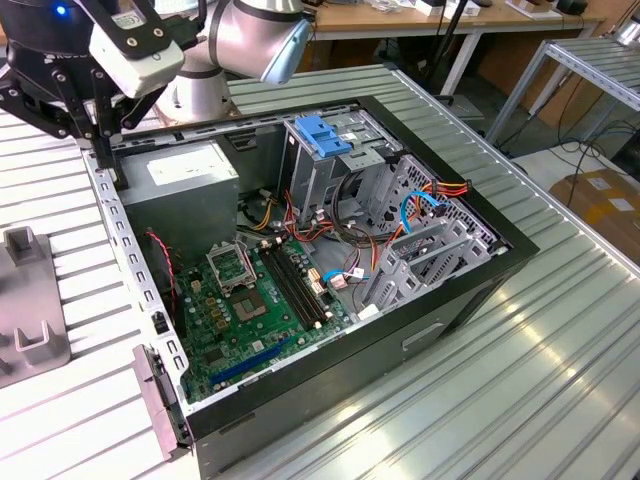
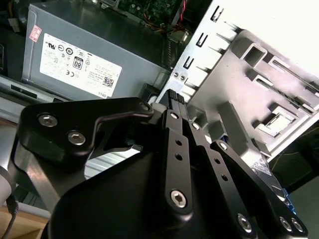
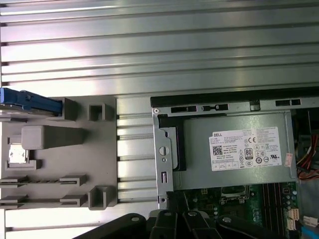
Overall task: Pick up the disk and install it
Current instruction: 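Reach for the disk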
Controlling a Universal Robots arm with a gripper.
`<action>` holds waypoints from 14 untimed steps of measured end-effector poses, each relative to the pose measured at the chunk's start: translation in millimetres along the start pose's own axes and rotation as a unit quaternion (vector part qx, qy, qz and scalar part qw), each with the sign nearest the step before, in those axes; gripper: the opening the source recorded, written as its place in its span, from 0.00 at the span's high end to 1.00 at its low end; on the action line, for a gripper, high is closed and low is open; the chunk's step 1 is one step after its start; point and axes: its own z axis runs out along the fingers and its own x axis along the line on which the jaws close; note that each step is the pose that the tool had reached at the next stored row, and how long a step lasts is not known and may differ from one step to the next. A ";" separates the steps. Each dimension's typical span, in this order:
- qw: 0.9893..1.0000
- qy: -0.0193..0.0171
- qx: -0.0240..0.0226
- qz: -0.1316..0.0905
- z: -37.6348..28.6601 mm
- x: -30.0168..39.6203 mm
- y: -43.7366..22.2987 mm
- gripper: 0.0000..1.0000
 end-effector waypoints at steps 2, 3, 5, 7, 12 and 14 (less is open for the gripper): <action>1.000 0.000 0.000 0.000 -0.1 3.1 -0.2 0.90; 1.000 0.000 0.000 0.000 -0.1 4.8 -0.4 0.90; 1.000 0.000 0.000 0.000 -0.2 8.1 -0.6 0.90; 1.000 0.000 0.000 0.000 -0.1 10.5 -0.3 0.90; 1.000 0.000 0.000 0.000 -0.1 15.2 0.8 0.90; 1.000 0.000 0.000 0.000 -0.1 17.6 1.1 0.90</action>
